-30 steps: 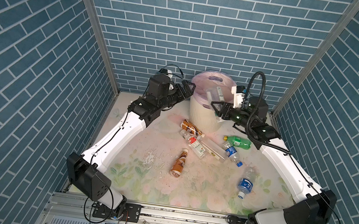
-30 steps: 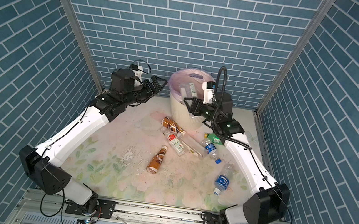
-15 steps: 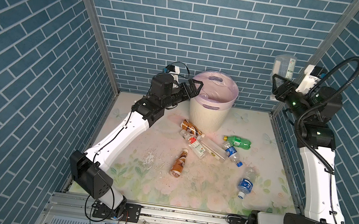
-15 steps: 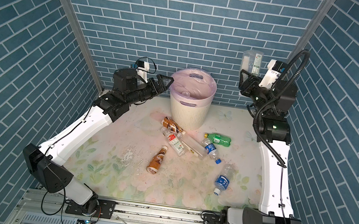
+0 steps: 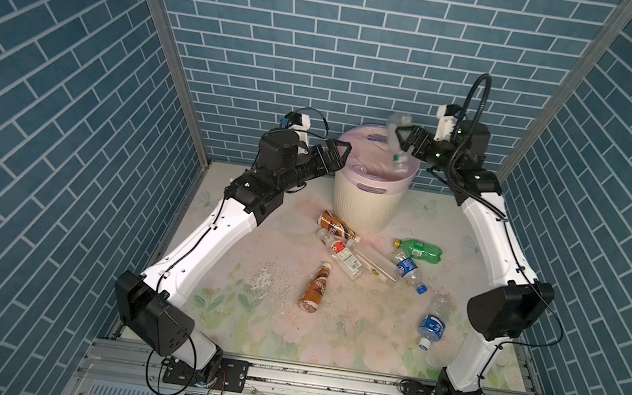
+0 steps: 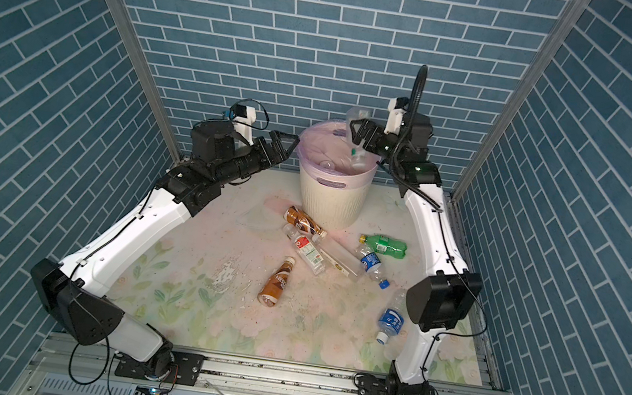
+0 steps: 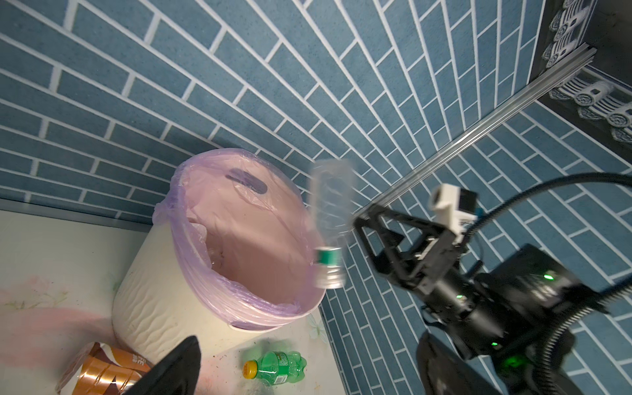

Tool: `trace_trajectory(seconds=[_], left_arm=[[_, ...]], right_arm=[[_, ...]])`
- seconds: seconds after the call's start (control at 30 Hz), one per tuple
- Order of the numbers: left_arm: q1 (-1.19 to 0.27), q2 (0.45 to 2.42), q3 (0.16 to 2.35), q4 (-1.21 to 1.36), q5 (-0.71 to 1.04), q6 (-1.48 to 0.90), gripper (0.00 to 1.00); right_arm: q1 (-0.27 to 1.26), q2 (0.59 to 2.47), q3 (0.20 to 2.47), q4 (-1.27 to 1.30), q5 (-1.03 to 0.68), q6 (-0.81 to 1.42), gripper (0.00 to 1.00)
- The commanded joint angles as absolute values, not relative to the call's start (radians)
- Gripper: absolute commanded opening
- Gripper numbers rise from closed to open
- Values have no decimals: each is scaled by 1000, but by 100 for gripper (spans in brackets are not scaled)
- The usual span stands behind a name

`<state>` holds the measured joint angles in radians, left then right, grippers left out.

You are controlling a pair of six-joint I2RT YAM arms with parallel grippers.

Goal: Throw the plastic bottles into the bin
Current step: 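Open the right gripper above the bin while the left gripper moves toward the Nescafe bottle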

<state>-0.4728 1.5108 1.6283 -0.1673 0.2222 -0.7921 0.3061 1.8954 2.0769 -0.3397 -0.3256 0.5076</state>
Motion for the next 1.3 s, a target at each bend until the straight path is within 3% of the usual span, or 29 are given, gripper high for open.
trace_trajectory(seconds=[0.0,0.37,0.6,1.03,1.27], left_arm=[[-464,1488,1596,-176,227,-773,99],[-461,1496,1568,-176,244,-794,99],[-462,1509,1574,-343,255,-735,99],[-481,1568,1408,-564,367,-616,99],[-583,1580,1306,-656,238,-516,99]], right_arm=[[293,1755,2053,-283,-281,505,99],[288,1650,1972,-281,-244,470,99],[279,1580,1868,-279,-235,469,99],[279,1263,1339,-274,-178,460,99],[279,1160,1140,-318,-206,464,99]])
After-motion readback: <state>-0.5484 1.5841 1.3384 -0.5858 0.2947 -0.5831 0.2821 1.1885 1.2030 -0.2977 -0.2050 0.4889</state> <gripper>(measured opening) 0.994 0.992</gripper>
